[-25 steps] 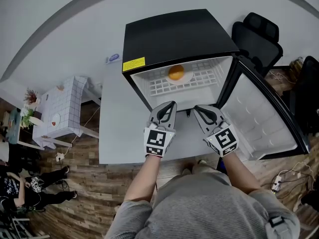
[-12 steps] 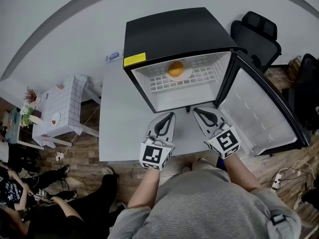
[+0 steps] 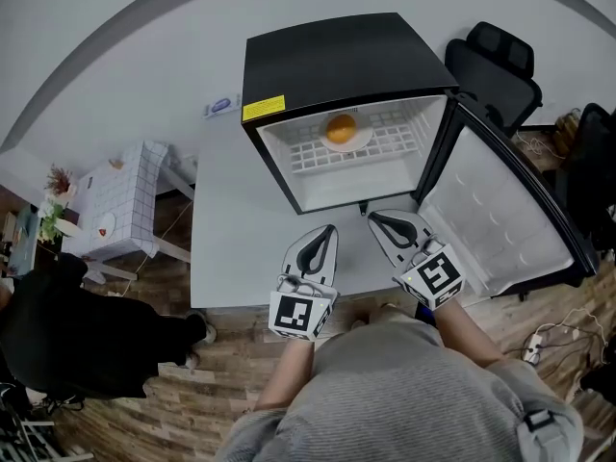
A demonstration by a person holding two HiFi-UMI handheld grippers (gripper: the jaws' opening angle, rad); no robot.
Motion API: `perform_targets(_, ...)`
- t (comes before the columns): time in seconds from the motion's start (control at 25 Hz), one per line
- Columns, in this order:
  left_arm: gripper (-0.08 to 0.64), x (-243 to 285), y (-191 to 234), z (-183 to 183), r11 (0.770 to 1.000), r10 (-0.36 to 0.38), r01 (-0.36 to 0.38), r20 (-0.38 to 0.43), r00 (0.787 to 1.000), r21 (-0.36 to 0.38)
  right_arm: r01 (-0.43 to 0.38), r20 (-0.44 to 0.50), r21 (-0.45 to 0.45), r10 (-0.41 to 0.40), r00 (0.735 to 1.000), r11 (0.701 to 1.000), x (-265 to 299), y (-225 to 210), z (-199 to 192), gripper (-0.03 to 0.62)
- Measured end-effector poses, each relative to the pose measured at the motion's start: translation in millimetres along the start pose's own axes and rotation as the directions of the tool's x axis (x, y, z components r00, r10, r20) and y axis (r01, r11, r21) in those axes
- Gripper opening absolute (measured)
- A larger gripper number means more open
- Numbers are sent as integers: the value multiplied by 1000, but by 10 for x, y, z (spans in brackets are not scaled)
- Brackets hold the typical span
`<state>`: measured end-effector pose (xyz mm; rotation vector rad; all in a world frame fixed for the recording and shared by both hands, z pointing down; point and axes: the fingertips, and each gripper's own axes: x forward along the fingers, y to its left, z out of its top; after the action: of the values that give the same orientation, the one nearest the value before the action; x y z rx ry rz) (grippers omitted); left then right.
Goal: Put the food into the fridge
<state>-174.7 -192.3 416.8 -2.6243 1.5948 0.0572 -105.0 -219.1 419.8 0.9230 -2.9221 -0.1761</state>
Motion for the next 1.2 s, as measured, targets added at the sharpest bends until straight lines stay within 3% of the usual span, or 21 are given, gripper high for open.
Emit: perform_targets(1.2,11,-22,-24,-97,999,-17,17,-10,1000,-30,8,-33,-9,-8,999,1000,-17,44,13,12)
